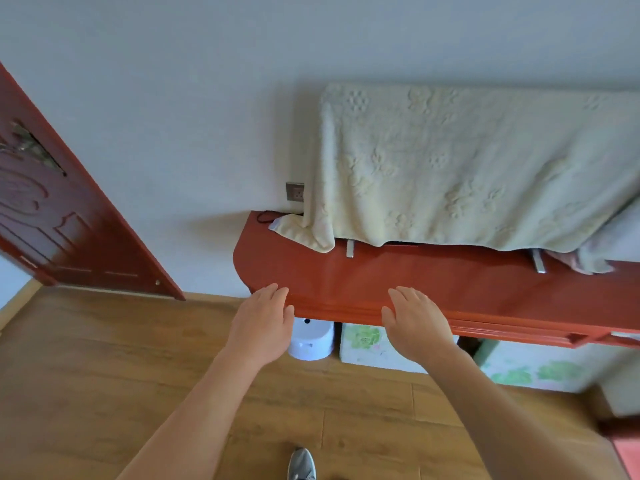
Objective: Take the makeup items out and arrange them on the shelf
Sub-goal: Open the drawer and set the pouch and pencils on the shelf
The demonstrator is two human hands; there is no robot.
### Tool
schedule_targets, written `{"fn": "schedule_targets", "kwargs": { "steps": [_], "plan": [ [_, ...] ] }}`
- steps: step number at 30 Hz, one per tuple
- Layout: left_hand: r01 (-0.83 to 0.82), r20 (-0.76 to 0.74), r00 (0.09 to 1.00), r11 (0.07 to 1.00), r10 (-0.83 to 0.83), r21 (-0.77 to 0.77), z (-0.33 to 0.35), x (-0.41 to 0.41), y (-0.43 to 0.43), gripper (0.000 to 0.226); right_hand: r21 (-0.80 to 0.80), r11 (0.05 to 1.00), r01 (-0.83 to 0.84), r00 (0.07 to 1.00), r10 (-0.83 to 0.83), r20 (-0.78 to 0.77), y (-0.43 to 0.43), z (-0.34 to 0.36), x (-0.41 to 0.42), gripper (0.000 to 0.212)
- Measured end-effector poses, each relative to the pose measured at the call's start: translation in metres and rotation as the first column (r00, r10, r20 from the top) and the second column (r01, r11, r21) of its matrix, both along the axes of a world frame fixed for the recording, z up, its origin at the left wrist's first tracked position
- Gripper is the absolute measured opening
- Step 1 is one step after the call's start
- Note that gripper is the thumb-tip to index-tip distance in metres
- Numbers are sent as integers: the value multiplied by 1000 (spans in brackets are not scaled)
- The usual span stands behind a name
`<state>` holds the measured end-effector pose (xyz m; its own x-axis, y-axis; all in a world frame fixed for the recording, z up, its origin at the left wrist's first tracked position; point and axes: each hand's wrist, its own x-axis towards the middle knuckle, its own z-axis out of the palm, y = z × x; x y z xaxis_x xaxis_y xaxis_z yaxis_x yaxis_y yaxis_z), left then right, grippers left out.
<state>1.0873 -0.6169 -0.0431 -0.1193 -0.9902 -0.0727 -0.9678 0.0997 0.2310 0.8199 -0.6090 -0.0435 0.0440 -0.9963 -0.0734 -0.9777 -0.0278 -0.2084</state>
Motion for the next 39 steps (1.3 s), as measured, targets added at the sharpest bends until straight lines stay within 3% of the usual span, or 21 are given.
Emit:
{"fn": "schedule_targets", "kwargs": {
  "steps": [9,15,21,27,31,34,37,39],
  "plan": [
    [158,-40,987,987,-156,40,-31,-1,-74,49,53,983,178,983,-180,39,-36,-35,0,29],
    [135,-73,989,984,-128,117,-74,-3,-87,50,223,947,232,964,-255,80,-47,-78,1,43],
    [-9,-159,986,957,57,289,-139,-13,-97,55,422,861,283,917,-372,143,-61,-133,-6,54],
    [-170,-216,929,863,302,475,-210,-28,-108,67,546,748,377,802,-558,211,-76,-199,-16,67],
    [-252,-292,831,788,474,562,-250,-37,-122,73,612,650,451,630,-717,297,-89,-241,-20,74],
    [-311,-343,716,717,608,623,-280,-41,-132,78,631,615,472,581,-756,302,-100,-268,-20,80],
    [-347,-400,517,613,756,710,-304,-43,-141,99,648,579,495,499,-800,334,-113,-289,-18,76],
    [-341,-440,340,545,831,766,-318,-45,-146,105,677,539,502,394,-839,376,-117,-302,-18,84]
  ]
}}
